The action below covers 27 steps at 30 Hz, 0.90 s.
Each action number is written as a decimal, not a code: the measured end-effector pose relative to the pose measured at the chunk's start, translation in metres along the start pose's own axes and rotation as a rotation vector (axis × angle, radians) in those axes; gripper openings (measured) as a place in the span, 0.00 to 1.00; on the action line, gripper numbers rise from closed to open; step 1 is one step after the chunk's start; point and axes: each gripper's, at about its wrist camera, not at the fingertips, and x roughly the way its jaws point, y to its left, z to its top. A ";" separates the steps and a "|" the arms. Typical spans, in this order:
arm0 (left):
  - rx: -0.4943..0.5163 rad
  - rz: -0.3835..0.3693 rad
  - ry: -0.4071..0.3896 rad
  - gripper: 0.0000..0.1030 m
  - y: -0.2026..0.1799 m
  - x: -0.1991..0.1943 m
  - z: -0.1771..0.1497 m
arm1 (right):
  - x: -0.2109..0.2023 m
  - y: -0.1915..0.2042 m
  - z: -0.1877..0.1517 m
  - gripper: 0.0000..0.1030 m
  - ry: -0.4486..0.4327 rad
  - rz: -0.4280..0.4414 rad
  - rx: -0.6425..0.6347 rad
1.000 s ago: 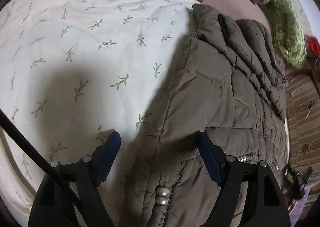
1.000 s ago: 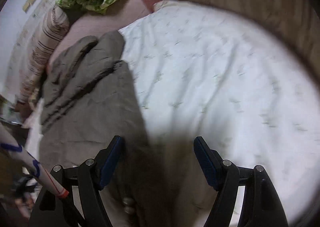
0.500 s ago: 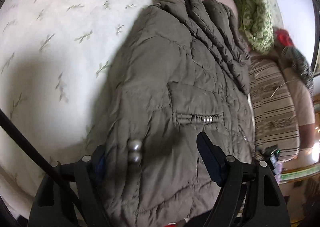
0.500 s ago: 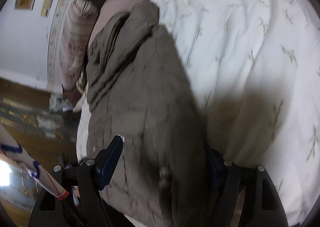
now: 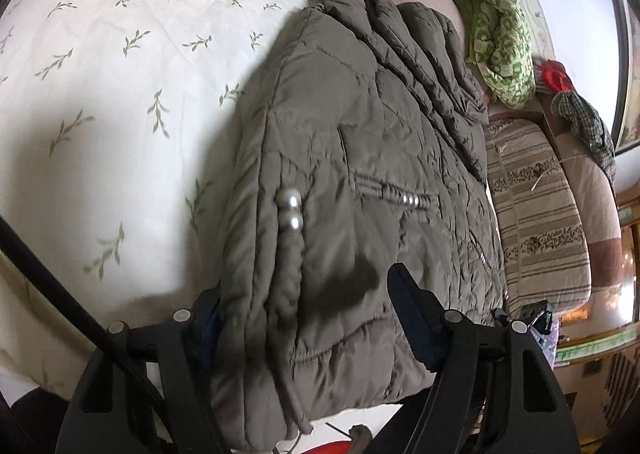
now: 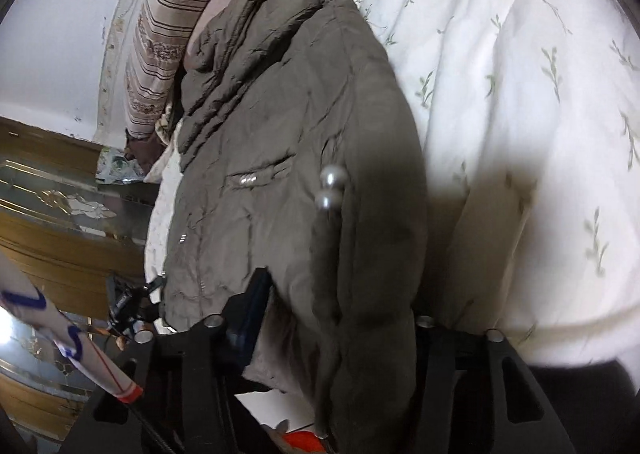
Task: Fold large clothes
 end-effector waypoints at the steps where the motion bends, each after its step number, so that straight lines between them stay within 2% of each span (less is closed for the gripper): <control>1: 0.003 0.001 -0.001 0.66 0.000 -0.001 -0.002 | -0.001 0.003 -0.003 0.45 -0.004 0.003 -0.004; 8: 0.025 0.041 -0.022 0.65 -0.005 0.001 -0.009 | 0.003 0.005 -0.015 0.44 0.002 -0.004 -0.015; 15: 0.099 0.135 -0.047 0.69 -0.019 0.009 -0.016 | 0.018 0.012 -0.028 0.44 0.000 -0.023 -0.012; 17: 0.123 0.183 -0.062 0.69 -0.026 0.011 -0.020 | 0.022 0.015 -0.033 0.44 0.003 -0.038 -0.017; 19: 0.144 0.258 -0.080 0.62 -0.034 0.013 -0.025 | 0.026 0.019 -0.036 0.37 0.001 -0.072 -0.022; 20: 0.156 0.299 -0.079 0.47 -0.039 0.014 -0.027 | 0.025 0.021 -0.036 0.33 -0.008 -0.094 -0.028; 21: 0.157 0.300 -0.068 0.32 -0.044 0.013 -0.028 | 0.024 0.023 -0.036 0.26 -0.014 -0.097 -0.033; 23: 0.141 0.304 -0.075 0.22 -0.051 0.005 -0.028 | 0.014 0.031 -0.032 0.19 -0.038 -0.082 -0.037; 27: 0.114 0.246 -0.126 0.17 -0.066 -0.025 -0.029 | -0.007 0.048 -0.031 0.16 -0.090 -0.075 -0.076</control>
